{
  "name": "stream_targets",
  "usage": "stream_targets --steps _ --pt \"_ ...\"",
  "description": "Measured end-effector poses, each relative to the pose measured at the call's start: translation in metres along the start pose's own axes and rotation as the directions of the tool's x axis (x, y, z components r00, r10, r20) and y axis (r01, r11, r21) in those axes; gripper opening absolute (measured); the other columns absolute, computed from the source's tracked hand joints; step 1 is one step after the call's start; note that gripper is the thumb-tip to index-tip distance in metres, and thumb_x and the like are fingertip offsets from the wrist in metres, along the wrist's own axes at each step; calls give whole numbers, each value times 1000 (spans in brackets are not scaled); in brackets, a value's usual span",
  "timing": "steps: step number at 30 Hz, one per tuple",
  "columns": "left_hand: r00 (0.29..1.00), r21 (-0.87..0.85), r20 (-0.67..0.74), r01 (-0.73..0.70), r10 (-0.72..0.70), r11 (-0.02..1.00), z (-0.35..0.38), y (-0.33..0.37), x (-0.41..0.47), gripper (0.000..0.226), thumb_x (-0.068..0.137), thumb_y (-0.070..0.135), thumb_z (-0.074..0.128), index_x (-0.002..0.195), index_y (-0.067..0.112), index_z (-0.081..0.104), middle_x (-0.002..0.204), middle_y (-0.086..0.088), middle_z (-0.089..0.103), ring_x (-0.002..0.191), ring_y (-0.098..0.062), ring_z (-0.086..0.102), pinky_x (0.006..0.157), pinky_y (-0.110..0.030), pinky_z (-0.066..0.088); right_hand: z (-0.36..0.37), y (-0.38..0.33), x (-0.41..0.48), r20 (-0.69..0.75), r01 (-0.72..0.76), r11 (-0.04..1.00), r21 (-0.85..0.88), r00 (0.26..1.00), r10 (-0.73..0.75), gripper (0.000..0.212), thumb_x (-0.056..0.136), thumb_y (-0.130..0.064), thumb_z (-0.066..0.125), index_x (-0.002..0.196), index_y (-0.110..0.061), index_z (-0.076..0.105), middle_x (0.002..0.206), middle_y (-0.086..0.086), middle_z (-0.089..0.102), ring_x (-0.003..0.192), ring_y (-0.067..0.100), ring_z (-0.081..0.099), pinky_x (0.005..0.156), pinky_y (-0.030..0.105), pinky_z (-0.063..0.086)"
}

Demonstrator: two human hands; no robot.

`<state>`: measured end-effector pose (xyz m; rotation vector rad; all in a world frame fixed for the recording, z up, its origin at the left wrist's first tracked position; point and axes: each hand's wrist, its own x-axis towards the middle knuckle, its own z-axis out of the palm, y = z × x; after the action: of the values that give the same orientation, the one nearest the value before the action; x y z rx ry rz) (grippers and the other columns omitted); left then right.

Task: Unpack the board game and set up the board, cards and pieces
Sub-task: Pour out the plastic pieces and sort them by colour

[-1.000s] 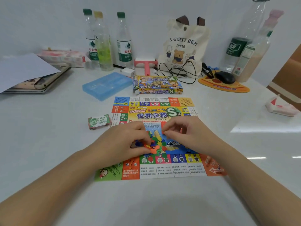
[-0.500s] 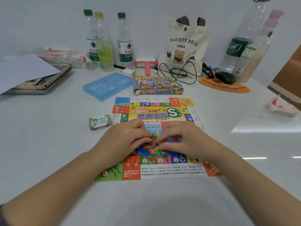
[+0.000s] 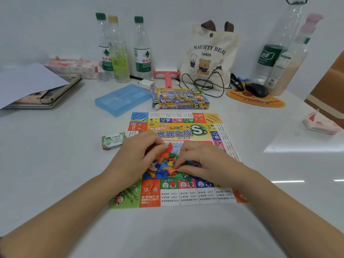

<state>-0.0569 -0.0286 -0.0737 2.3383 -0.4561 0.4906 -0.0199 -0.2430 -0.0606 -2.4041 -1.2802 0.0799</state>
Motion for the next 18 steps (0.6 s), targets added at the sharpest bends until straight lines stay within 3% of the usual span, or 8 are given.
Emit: stream_targets --steps 5,10,14,18 --pt "978 -239 -15 198 -208 951 -2 7 -2 16 94 20 54 81 15 62 63 6 67 46 -6 58 49 -9 40 2 -2 1 -28 11 998 -57 1000 -13 11 92 -30 60 99 -28 69 95 -15 58 86 2 55 71 31 50" --pt "957 -407 22 273 -290 871 -3 11 2 14 94 14 54 84 8 61 66 -7 70 39 -8 54 42 -12 40 2 -2 1 -50 1 999 -43 999 -3 8 90 -28 61 96 -27 66 93 -17 59 86 2 55 71 30 51" --pt "952 -461 48 290 -303 839 -4 11 3 11 93 12 55 85 11 61 69 -9 71 42 -11 55 44 -21 45 -7 0 -4 -141 -44 991 130 988 63 6 88 -17 65 92 -21 67 78 -18 60 71 5 56 64 14 43" --pt "946 -511 74 309 -317 802 -3 14 2 7 92 9 57 86 10 60 65 -5 70 47 -16 59 47 -31 52 -17 3 -13 -211 -101 922 374 959 191 12 84 -5 69 86 -16 72 69 -8 64 60 4 52 58 11 39"
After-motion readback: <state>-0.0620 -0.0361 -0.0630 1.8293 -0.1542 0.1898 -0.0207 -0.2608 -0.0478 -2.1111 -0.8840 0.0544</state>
